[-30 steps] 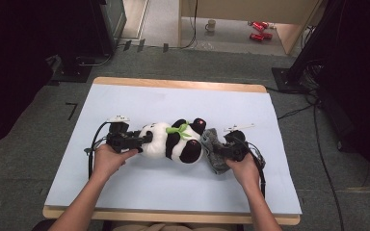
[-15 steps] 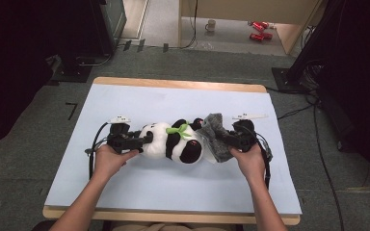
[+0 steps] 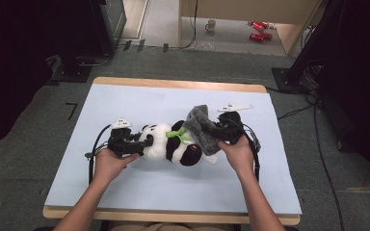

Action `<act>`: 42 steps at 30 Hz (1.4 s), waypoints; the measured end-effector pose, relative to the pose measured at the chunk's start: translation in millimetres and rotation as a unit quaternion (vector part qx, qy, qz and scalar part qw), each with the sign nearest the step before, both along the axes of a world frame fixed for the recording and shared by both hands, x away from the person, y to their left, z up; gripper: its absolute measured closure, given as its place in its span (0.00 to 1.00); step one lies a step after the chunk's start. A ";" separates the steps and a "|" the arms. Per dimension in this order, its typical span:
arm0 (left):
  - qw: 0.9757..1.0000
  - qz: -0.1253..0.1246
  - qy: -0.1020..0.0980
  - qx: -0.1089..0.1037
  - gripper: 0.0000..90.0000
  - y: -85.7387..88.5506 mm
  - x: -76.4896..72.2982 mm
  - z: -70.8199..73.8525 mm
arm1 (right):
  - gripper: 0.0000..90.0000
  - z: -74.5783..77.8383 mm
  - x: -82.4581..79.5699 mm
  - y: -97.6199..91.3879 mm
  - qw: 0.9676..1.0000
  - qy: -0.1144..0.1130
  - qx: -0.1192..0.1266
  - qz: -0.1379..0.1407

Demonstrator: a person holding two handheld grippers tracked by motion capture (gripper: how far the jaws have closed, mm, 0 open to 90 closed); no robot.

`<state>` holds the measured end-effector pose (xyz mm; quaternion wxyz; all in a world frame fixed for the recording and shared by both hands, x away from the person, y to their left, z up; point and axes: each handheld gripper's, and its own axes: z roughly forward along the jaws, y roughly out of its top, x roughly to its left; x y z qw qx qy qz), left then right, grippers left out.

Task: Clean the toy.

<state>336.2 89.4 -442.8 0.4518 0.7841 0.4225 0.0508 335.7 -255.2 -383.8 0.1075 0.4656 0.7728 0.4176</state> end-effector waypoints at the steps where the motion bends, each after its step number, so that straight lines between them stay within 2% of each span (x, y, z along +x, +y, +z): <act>1: 1.000 0.001 -0.001 0.001 0.56 -0.1 -0.5 0.0 | 0.85 -1.0 1.0 5.1 1.000 0.002 -0.001 0.006; 4: 1.000 0.003 -0.002 0.002 0.56 -0.7 -1.6 0.0 | 0.85 -3.6 2.4 16.9 1.000 0.001 -0.006 0.023; 7: 1.000 0.002 -0.003 0.004 0.56 -0.6 -1.8 -0.3 | 0.85 -12.1 3.8 30.9 0.999 0.008 -0.025 0.043; 9: 1.000 -0.001 -0.005 0.006 0.56 -0.2 -1.4 -1.0 | 0.85 -18.5 3.4 36.0 0.998 0.010 -0.040 0.043; 10: 1.000 -0.001 -0.004 0.006 0.56 0.0 -1.1 -1.0 | 0.85 -20.8 3.4 35.7 0.998 0.011 -0.039 0.043; 16: 1.000 -0.002 0.006 0.001 0.56 0.9 0.0 -1.0 | 0.85 -32.3 2.6 24.9 0.999 0.017 -0.025 0.038; 25: 1.000 -0.009 0.009 -0.007 0.56 2.9 3.6 -1.9 | 0.85 -42.4 -3.5 11.1 0.999 0.023 -0.013 0.029; 34: 1.000 -0.008 0.016 -0.015 0.56 3.2 8.9 -1.3 | 0.85 -49.0 -6.6 -0.7 0.999 0.035 -0.014 0.015; 42: 0.999 -0.005 0.024 -0.020 0.56 3.1 15.0 0.2 | 0.85 -57.5 -9.6 -11.6 0.998 0.053 -0.017 -0.002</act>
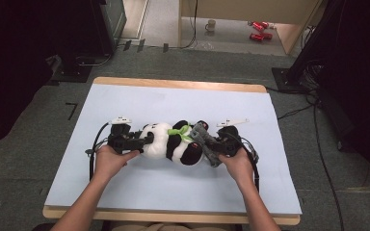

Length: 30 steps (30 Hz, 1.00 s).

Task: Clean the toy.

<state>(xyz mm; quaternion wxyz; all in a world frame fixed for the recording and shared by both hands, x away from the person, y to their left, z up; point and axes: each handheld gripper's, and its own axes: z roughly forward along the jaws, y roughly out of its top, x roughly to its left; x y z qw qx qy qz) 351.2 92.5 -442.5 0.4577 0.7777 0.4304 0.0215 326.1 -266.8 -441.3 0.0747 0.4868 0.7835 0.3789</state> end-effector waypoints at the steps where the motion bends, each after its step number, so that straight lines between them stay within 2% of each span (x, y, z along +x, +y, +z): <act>1: 1.000 0.000 0.000 0.000 0.55 0.1 0.9 0.1 | 0.85 -1.8 -0.4 -1.2 1.000 0.003 -0.003 -0.003; 7: 1.000 0.006 0.005 -0.008 0.55 0.9 5.3 0.7 | 0.85 -9.2 -0.3 -9.3 0.999 0.022 -0.013 -0.020; 12: 1.000 0.013 0.007 -0.013 0.56 0.6 8.3 1.5 | 0.85 -0.4 -2.6 -17.4 0.999 0.023 -0.018 -0.037; 16: 1.000 0.012 0.003 -0.009 0.55 0.0 9.3 2.8 | 0.85 11.2 -5.8 -18.5 0.999 0.007 -0.018 -0.035; 21: 1.000 0.011 -0.001 -0.007 0.55 -0.4 9.1 3.6 | 0.85 31.0 -10.6 -20.1 0.999 -0.011 0.006 -0.037; 25: 1.000 0.011 -0.001 -0.006 0.55 -0.7 9.7 4.3 | 0.85 47.6 -16.8 -16.0 0.999 -0.034 0.015 -0.027; 30: 1.000 0.012 -0.003 -0.005 0.55 -1.2 9.8 5.0 | 0.85 62.1 -23.7 -8.5 0.999 -0.044 0.019 -0.014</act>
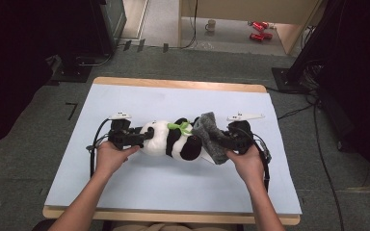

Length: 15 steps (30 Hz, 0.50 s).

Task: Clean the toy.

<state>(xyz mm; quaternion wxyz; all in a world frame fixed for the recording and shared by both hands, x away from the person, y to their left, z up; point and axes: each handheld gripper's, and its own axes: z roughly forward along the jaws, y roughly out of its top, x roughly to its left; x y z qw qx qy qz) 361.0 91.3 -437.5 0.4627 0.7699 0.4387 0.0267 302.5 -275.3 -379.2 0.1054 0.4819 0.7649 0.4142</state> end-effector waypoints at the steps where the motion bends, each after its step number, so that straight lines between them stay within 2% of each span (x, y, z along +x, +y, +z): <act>1: 1.000 0.000 0.000 0.000 0.55 -0.3 -0.1 0.2 | 0.85 2.9 -1.5 2.3 1.000 -0.002 0.000 0.005; 6: 1.000 0.001 -0.005 0.005 0.55 -2.6 -2.2 1.5 | 0.84 1.3 -1.8 16.0 1.000 0.000 -0.010 0.020; 15: 1.000 -0.013 -0.022 0.009 0.53 -2.1 -4.0 -0.1 | 0.84 -26.5 9.5 32.9 0.999 0.020 -0.024 0.026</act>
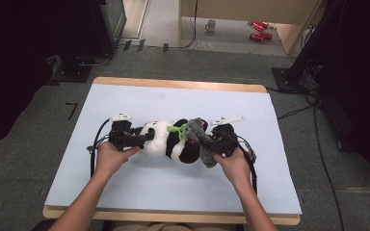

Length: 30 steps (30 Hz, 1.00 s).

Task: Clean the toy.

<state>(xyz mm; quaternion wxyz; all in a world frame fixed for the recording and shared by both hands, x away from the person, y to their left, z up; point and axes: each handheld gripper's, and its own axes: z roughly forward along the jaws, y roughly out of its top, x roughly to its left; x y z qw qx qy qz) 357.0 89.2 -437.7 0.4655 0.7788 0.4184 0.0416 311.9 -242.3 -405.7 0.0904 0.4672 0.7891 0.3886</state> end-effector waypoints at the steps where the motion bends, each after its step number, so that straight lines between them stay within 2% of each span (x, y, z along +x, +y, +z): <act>1: 1.000 0.000 -0.002 -0.001 0.53 0.1 -0.2 -0.2 | 0.84 -2.6 1.9 -0.2 1.000 0.004 0.003 -0.003; 4: 1.000 -0.003 -0.008 -0.004 0.50 0.8 -0.6 -0.5 | 0.84 -6.2 5.6 -1.0 1.000 0.008 0.005 -0.004; 6: 1.000 -0.004 -0.009 -0.011 0.46 2.4 -0.6 -0.3 | 0.84 -9.3 8.4 -1.6 1.000 0.006 -0.001 -0.004; 10: 1.000 -0.009 -0.019 -0.016 0.39 6.8 -2.2 2.2 | 0.84 -13.9 13.6 -4.3 1.000 0.007 0.004 -0.008; 16: 0.999 -0.017 -0.033 -0.013 0.38 13.0 -9.3 8.7 | 0.84 -17.1 21.4 -6.3 1.000 0.009 0.002 -0.010; 21: 0.999 -0.021 -0.039 -0.004 0.38 21.4 -17.2 13.7 | 0.84 -17.4 29.1 -7.7 1.000 0.011 0.003 -0.014; 23: 0.999 -0.030 -0.041 0.006 0.38 23.6 -21.1 13.3 | 0.84 -17.3 32.5 -8.9 1.000 0.013 0.005 -0.013; 26: 0.998 -0.043 -0.050 0.021 0.38 22.8 -26.5 10.3 | 0.84 -17.1 37.8 -10.5 1.000 0.013 0.008 -0.014; 28: 0.997 -0.047 -0.055 0.025 0.38 21.3 -27.7 6.6 | 0.84 -16.6 40.4 -10.7 1.000 0.016 0.009 -0.018; 30: 0.997 -0.045 -0.051 0.023 0.37 18.6 -26.7 -0.1 | 0.84 -15.9 42.1 -10.6 1.000 0.016 0.008 -0.018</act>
